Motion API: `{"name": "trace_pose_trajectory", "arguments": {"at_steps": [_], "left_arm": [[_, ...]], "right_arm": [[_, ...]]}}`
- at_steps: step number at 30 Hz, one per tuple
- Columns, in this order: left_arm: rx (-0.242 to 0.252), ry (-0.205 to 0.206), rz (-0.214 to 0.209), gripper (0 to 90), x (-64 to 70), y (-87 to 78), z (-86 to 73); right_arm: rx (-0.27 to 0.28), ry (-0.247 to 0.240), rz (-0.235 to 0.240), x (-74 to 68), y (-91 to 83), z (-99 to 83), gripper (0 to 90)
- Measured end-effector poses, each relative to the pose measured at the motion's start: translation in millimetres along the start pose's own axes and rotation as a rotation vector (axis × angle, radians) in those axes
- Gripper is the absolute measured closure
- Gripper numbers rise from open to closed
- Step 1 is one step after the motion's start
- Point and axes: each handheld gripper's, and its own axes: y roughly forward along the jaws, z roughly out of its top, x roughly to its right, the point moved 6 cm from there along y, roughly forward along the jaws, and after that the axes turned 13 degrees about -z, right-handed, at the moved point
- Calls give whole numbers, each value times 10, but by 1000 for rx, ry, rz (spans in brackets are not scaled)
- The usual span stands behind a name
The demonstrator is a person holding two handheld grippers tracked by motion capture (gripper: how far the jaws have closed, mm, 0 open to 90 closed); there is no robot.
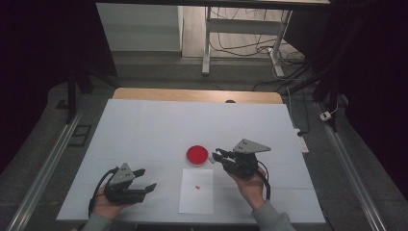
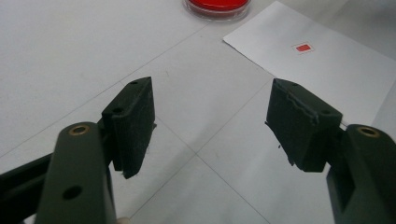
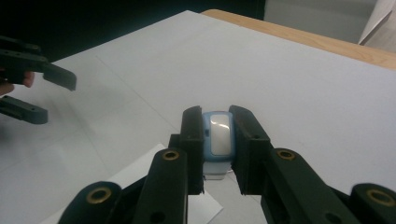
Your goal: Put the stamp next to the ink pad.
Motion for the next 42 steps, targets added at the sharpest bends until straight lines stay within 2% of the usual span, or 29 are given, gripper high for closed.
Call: {"name": "trace_pose_trajectory", "arguments": {"at_steps": [13,28,42], "left_arm": [[-12,-2,-6,326,0,25,-9],[-21,-5,-9,324,-7,36,-14],[-29,-8,-9,321,-16,41,-23]], "right_arm": [[-40,-23,-78,183,161,-15,752],[-95,-39,-101,259,476,-35,751],[-176,-44,-123,378,749,-160,748]]}}
